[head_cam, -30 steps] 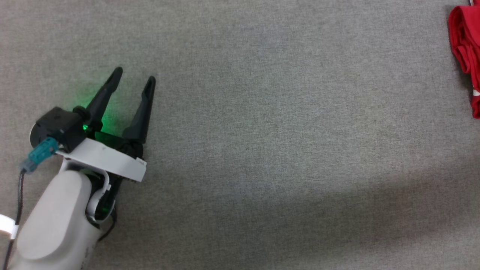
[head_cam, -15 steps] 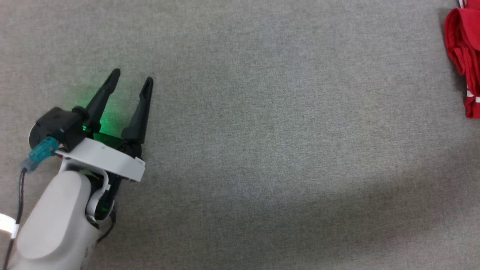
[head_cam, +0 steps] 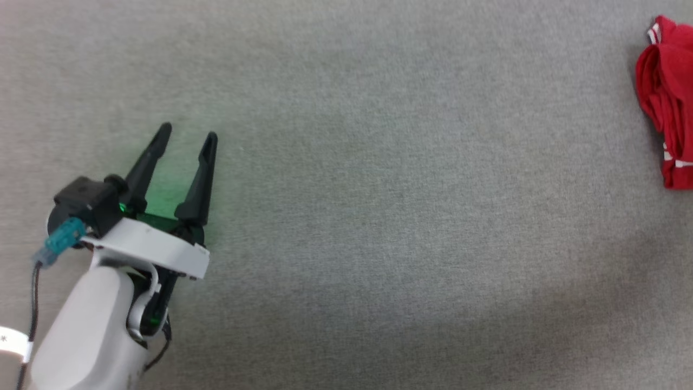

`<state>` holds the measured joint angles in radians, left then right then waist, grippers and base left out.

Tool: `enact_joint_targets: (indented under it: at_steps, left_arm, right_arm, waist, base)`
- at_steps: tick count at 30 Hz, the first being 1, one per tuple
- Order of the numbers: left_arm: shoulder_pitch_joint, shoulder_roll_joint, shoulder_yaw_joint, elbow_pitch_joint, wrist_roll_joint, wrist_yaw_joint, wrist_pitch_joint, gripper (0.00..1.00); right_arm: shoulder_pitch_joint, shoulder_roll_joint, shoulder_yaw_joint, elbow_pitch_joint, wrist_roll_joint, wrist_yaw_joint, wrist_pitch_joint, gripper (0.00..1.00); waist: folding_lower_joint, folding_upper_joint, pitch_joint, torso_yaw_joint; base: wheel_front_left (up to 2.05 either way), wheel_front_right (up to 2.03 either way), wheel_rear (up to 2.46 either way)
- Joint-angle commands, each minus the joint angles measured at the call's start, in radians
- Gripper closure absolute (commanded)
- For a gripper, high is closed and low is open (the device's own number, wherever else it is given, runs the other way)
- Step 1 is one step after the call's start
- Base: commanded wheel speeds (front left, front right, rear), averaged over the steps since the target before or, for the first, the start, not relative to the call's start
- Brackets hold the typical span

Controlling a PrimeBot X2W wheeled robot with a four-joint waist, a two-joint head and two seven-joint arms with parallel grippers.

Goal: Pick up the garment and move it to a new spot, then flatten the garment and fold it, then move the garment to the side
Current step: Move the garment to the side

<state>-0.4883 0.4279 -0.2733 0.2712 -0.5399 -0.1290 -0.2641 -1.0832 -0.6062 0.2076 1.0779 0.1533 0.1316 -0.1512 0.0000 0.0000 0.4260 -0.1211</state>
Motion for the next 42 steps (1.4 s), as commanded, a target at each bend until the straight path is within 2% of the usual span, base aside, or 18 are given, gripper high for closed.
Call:
enact_joint_targets:
  at_steps: [1,7,12,15,25,30,42]
  left_arm:
    - [0.018,-0.006,0.008,0.003,-0.007,-0.002,0.001,0.00]
    - [0.077,-0.020,0.042,0.008,0.013,-0.002,0.000,0.00]
    - [0.153,-0.030,0.098,0.000,0.029,-0.002,0.000,0.00]
    - [0.202,-0.034,0.140,-0.007,0.039,-0.002,0.000,0.00]
    - [0.331,-0.055,0.231,-0.002,0.062,-0.002,0.000,0.00]
    - [0.381,-0.056,0.266,-0.009,0.079,-0.002,0.000,0.00]
    - [0.473,-0.056,0.279,-0.050,0.082,-0.002,0.000,0.00]
  right_arm:
    - [0.027,0.021,-0.006,0.008,0.003,-0.002,-0.019,0.00]
    - [0.106,0.091,-0.022,-0.010,0.020,-0.002,-0.087,0.00]
    - [0.217,0.129,-0.018,-0.078,0.029,-0.002,-0.112,0.00]
    - [0.284,0.157,-0.046,-0.170,0.048,-0.002,-0.114,0.00]
    - [0.559,0.251,-0.137,-0.448,0.004,-0.002,-0.114,0.00]
    - [0.670,0.299,-0.178,-0.539,-0.022,-0.002,-0.114,0.00]
    - [0.898,0.399,-0.285,-0.700,-0.053,-0.002,-0.114,0.00]
  waist:
    - [0.0000,0.0000,-0.042,0.029]
    - [0.0000,0.0000,-0.121,0.066]
    - [0.0000,0.0000,-0.189,0.093]
    - [0.0000,0.0000,-0.226,0.106]
    - [0.0000,0.0000,-0.333,0.141]
    - [0.0000,0.0000,-0.374,0.144]
    - [0.0000,0.0000,-0.423,0.146]
  base:
    - [0.00,0.00,0.00]
    - [0.00,0.00,0.00]
    - [0.00,0.00,0.00]
    - [0.00,0.00,0.00]
    - [0.00,0.00,0.00]
    - [0.00,0.00,0.00]
    - [0.00,0.00,0.00]
